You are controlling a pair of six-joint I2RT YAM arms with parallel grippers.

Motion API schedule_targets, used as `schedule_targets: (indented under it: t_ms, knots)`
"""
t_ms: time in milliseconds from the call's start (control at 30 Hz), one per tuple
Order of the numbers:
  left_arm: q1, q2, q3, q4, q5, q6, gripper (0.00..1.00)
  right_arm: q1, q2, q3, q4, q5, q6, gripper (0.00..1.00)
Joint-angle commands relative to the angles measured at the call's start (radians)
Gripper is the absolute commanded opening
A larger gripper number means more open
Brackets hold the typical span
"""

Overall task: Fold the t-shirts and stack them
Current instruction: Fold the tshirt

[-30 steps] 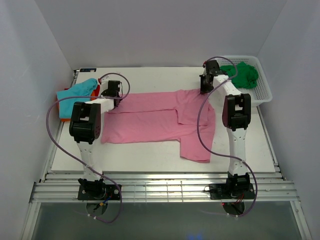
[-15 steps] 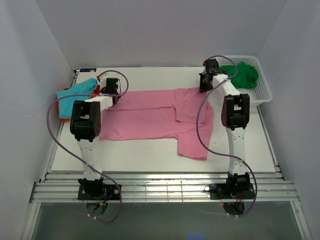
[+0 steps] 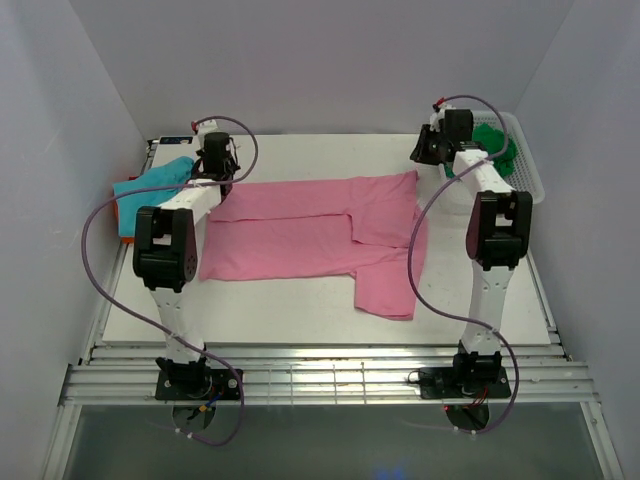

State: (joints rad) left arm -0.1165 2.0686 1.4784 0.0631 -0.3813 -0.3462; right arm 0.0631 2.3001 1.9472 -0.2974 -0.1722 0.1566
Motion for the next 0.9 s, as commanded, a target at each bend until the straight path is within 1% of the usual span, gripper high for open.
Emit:
schedule_targets:
  t_ms: [0,33,67,100,133,167,200,233,267,300,333,367,400,433,467,500,567,633,667,700,767,867]
  knots:
    - [-0.031,-0.235,-0.016,0.141,0.047,0.110,0.19,-0.005,-0.249,-0.080,0.283,-0.179,0.008,0.30]
    - [-0.035,-0.264,-0.026,0.139,0.042,0.125,0.25,-0.006,-0.286,-0.105,0.285,-0.188,0.003,0.31]
    - [-0.041,-0.295,-0.061,0.133,0.039,0.125,0.31,-0.003,-0.321,-0.129,0.281,-0.196,0.003,0.36]
    - [-0.049,-0.361,-0.084,0.089,0.030,0.118,0.34,-0.003,-0.399,-0.190,0.270,-0.211,0.001,0.36]
    - [-0.051,-0.392,-0.104,0.054,0.027,0.072,0.34,-0.002,-0.442,-0.233,0.261,-0.217,-0.002,0.40]
    - [-0.054,-0.421,-0.148,-0.038,0.033,0.044,0.35,0.006,-0.529,-0.279,0.236,-0.217,-0.009,0.41]
    - [-0.055,-0.447,-0.171,-0.098,0.048,0.017,0.38,0.010,-0.571,-0.379,0.222,-0.217,-0.014,0.41]
    - [-0.058,-0.497,-0.200,-0.142,0.054,-0.041,0.39,0.018,-0.617,-0.436,0.215,-0.219,-0.020,0.41]
    - [-0.064,-0.524,-0.234,-0.185,0.062,-0.071,0.40,0.036,-0.705,-0.497,0.208,-0.216,-0.026,0.42]
    - [-0.069,-0.551,-0.318,-0.237,0.068,-0.097,0.45,0.049,-0.749,-0.612,0.196,-0.192,-0.026,0.44]
    - [-0.077,-0.611,-0.367,-0.250,0.087,-0.120,0.46,0.063,-0.792,-0.663,0.185,-0.173,-0.026,0.49]
    - [-0.092,-0.642,-0.416,-0.261,0.088,-0.167,0.47,0.093,-0.873,-0.715,0.173,-0.153,-0.026,0.51]
    - [-0.107,-0.674,-0.516,-0.275,0.081,-0.190,0.47,0.115,-0.910,-0.807,0.146,-0.092,-0.026,0.51]
    - [-0.124,-0.708,-0.561,-0.278,0.050,-0.206,0.48,0.139,-0.953,-0.850,0.130,-0.048,-0.026,0.51]
    - [-0.159,-0.766,-0.599,-0.293,0.021,-0.229,0.49,0.193,-1.029,-0.888,0.115,-0.008,-0.026,0.51]
    - [-0.176,-0.792,-0.633,-0.311,-0.013,-0.243,0.49,0.214,-1.065,-0.927,0.104,0.066,-0.016,0.51]
    - [-0.198,-0.840,-0.699,-0.357,-0.071,-0.264,0.50,0.277,-1.173,-1.025,0.061,0.118,0.010,0.51]
    - [-0.199,-0.854,-0.751,-0.385,-0.097,-0.298,0.49,0.309,-1.241,-1.106,0.018,0.167,0.052,0.51]
    - [-0.201,-0.855,-0.766,-0.400,-0.122,-0.307,0.49,0.342,-1.302,-1.131,0.005,0.196,0.067,0.51]
    - [-0.203,-0.852,-0.783,-0.404,-0.136,-0.327,0.50,0.357,-1.330,-1.152,-0.011,0.238,0.081,0.51]
    - [-0.206,-0.846,-0.828,-0.404,-0.165,-0.347,0.49,0.389,-1.398,-1.201,-0.060,0.264,0.113,0.51]
    - [-0.207,-0.826,-0.856,-0.401,-0.183,-0.359,0.49,0.428,-1.445,-1.226,-0.115,0.290,0.142,0.50]
